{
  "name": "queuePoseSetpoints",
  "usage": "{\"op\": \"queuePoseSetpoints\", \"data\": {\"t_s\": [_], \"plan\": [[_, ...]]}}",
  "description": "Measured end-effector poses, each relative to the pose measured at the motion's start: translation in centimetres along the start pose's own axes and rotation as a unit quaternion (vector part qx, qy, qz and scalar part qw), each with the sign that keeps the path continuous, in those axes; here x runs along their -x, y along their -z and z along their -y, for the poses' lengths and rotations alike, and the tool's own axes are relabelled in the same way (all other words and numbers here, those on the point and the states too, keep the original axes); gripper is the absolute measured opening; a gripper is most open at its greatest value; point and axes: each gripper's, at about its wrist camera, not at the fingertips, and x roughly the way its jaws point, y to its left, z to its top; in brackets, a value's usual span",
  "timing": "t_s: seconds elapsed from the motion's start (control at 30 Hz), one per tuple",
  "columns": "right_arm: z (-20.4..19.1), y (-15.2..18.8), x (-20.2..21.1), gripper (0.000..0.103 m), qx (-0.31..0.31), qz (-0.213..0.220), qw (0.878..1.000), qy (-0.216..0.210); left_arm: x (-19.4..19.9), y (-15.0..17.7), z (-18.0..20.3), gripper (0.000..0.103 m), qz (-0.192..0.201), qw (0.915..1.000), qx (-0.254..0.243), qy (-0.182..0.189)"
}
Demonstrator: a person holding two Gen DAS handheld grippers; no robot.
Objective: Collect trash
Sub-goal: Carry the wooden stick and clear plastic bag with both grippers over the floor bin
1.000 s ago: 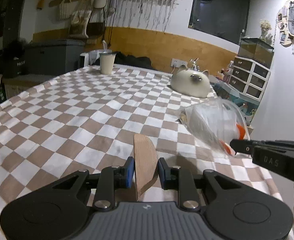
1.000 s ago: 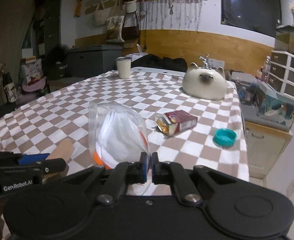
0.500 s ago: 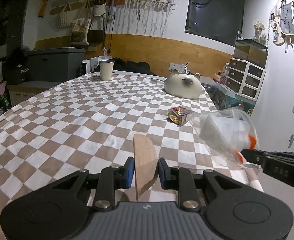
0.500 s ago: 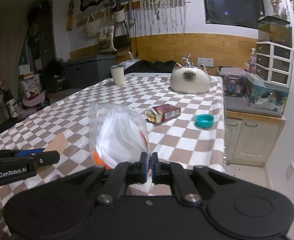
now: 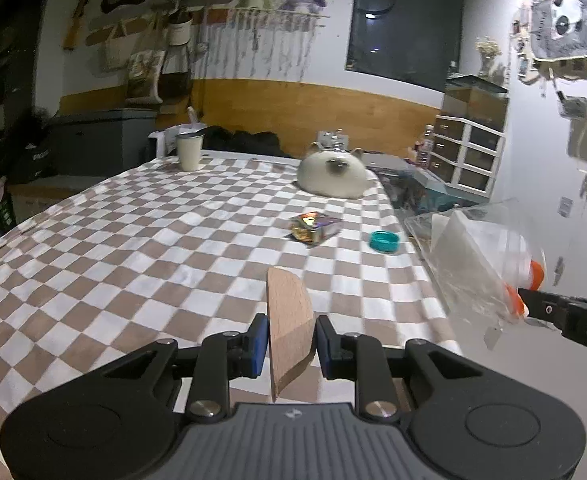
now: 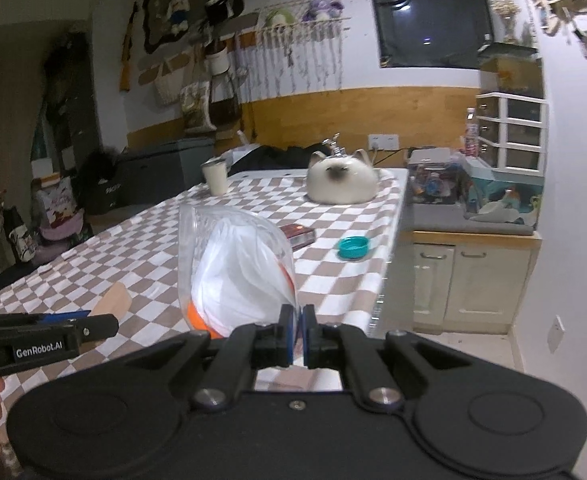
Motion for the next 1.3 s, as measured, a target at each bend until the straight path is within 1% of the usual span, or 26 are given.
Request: {"op": "queuePoseSetpoints", "data": {"t_s": [0.13,0.37,0.7,1.0,1.17,1.3], "plan": [[2.0,0.5,1.9,0.004,-0.011,0.007,1.000,0.014,0.5,0.2,2.4,0.027,0.003,0.9998,-0.012,0.016],[5.7,1.5,4.7,0.004,-0.029,0.018,0.998,0.047,0.2,0.7,7.3,0.027,0.004,0.9979,-0.034,0.055],[11.9,3.1,8.0,0.004,-0.063,0.028,0.993,0.093,-0.8,1.8,15.1,0.027,-0.001,0.9922,-0.064,0.108],[18.7,6.3,10.1,0.004,-0.101,0.012,0.984,0.145,-3.4,4.8,22.8,0.027,-0.040,0.9818,-0.094,0.160],[22.3,8.7,10.3,0.004,-0.121,-0.008,0.977,0.174,-6.1,7.2,26.7,0.027,-0.075,0.9744,-0.108,0.182],[25.0,11.1,9.5,0.004,-0.144,-0.032,0.971,0.190,-8.7,9.1,28.8,0.027,-0.105,0.9684,-0.117,0.194]]}}
